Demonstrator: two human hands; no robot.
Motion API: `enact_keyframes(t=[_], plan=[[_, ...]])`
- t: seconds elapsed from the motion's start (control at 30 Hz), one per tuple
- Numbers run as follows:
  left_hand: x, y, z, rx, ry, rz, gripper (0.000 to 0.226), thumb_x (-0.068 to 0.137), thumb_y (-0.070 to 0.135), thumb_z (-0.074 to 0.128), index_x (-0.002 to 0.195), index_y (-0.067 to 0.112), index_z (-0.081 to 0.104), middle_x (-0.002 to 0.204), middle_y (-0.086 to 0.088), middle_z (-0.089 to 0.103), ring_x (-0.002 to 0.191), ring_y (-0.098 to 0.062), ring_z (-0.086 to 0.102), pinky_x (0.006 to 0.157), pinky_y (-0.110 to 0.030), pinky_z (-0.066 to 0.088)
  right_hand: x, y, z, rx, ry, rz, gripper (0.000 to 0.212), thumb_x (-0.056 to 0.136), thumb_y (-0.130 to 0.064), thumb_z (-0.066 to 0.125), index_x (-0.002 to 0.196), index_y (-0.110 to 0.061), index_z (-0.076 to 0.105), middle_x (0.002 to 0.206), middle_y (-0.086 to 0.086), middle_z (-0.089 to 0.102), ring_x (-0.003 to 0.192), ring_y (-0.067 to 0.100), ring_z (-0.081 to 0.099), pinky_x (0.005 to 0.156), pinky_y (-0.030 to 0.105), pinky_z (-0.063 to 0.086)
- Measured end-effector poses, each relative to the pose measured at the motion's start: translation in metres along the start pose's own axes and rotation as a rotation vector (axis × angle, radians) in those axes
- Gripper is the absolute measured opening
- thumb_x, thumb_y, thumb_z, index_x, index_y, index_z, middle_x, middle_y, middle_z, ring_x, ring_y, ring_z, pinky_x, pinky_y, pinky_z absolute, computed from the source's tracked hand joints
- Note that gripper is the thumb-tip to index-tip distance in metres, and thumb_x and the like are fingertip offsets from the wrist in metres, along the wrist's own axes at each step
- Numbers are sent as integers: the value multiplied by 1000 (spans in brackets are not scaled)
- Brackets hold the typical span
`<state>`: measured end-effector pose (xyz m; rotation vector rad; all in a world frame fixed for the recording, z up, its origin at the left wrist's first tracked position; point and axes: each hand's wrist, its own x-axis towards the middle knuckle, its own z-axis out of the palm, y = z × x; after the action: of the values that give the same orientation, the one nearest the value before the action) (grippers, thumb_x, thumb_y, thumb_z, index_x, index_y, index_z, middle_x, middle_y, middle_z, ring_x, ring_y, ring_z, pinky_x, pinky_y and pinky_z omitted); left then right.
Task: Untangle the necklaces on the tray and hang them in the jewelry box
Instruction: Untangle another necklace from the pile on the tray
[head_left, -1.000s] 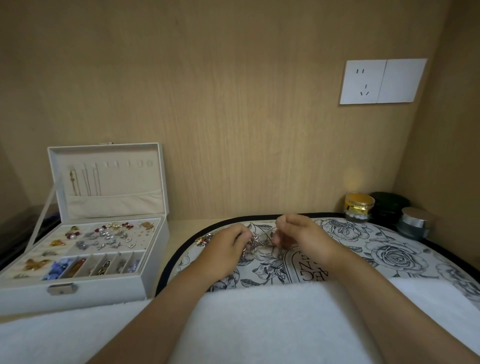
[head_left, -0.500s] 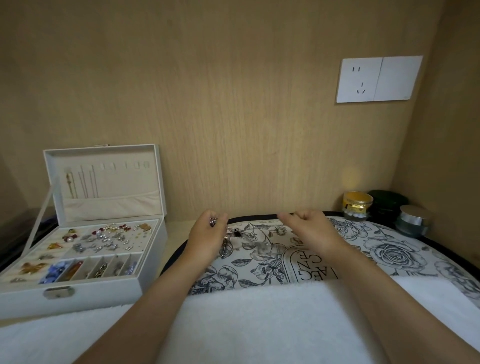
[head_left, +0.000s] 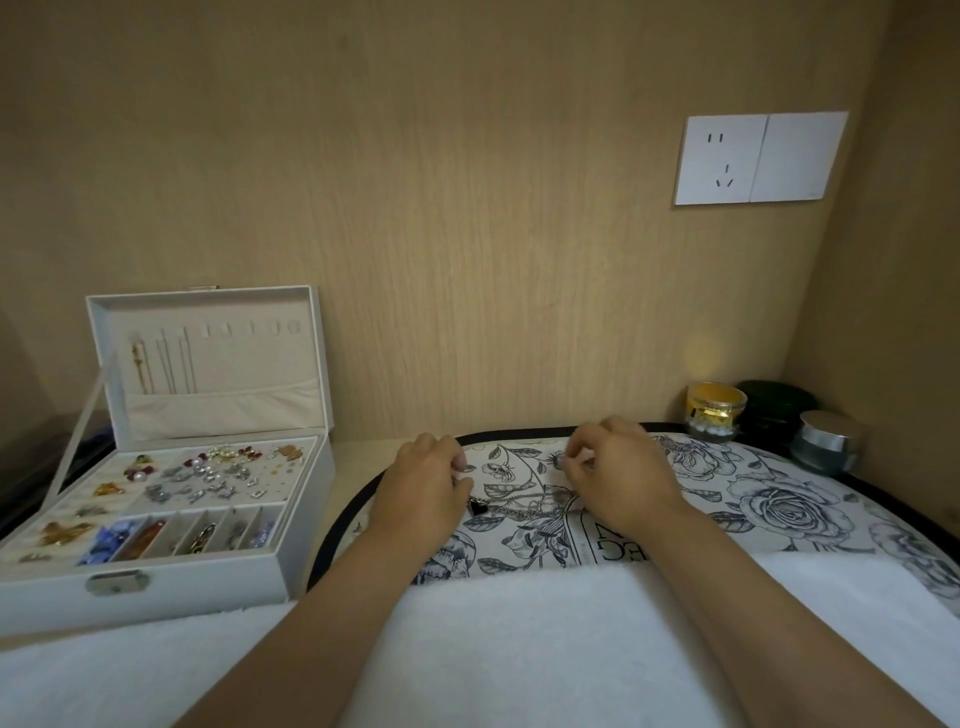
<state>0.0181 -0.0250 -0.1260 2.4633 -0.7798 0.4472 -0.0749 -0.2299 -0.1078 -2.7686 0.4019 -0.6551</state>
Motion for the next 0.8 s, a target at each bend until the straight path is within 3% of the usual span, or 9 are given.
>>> enact_keyframes(t=[0.1,0.2,0.37,0.47,0.57,0.67,0.73,0.8], plan=[[2,-1,1,-33,1,133,18,96,22,58,111,27,66,110,9,56,107,-11,46,90,-26,32,-3,-16,3,234,-88,-186,6,91,-32,65,92,-31,71,96,-12,60,93,8,56,82,32,49],[0,-1,-2,-19,-111,242,23,97,23,54,111,32,70,109,13,58,109,-7,44,100,-27,30,-5,-32,8,274,-190,-282,8,88,-34,70,88,-29,76,88,-14,62,82,4,58,79,31,51],[1,-4,-10,-38,-226,254,16,89,32,65,104,30,72,101,13,60,100,-7,50,92,-30,44,-1,-32,16,224,-296,-309,11,87,-35,73,95,-29,78,94,-14,63,87,7,61,82,34,52],[3,-5,-12,-113,-246,171,6,92,31,65,95,27,69,99,12,62,94,-3,54,86,-26,48,0,-26,11,172,-283,-268,9,90,-30,69,93,-28,77,98,-12,66,90,9,63,84,35,53],[4,-1,-12,-302,-260,6,10,95,30,62,86,30,65,91,11,66,80,-1,59,72,-17,47,0,-22,6,89,-258,-237,14,91,-23,63,96,-28,76,101,-16,65,93,9,63,85,31,53],[8,1,-12,-483,-278,-83,14,97,25,59,85,30,64,88,6,71,84,-12,64,81,-28,50,-2,-22,3,50,-261,-231,23,87,-20,61,101,-30,75,105,-14,65,96,9,61,86,26,51],[8,4,-13,-632,-296,-111,15,97,20,58,86,26,66,85,4,73,85,-14,69,84,-32,51,-4,-26,3,96,-278,-220,22,84,-27,63,103,-32,76,103,-13,66,96,8,60,87,27,50],[8,8,-15,-751,-314,-148,14,99,16,57,89,20,66,80,3,74,75,-10,66,75,-28,47,-6,-33,5,202,-290,-181,16,84,-42,65,92,-34,76,94,-10,67,88,8,61,84,30,52]])
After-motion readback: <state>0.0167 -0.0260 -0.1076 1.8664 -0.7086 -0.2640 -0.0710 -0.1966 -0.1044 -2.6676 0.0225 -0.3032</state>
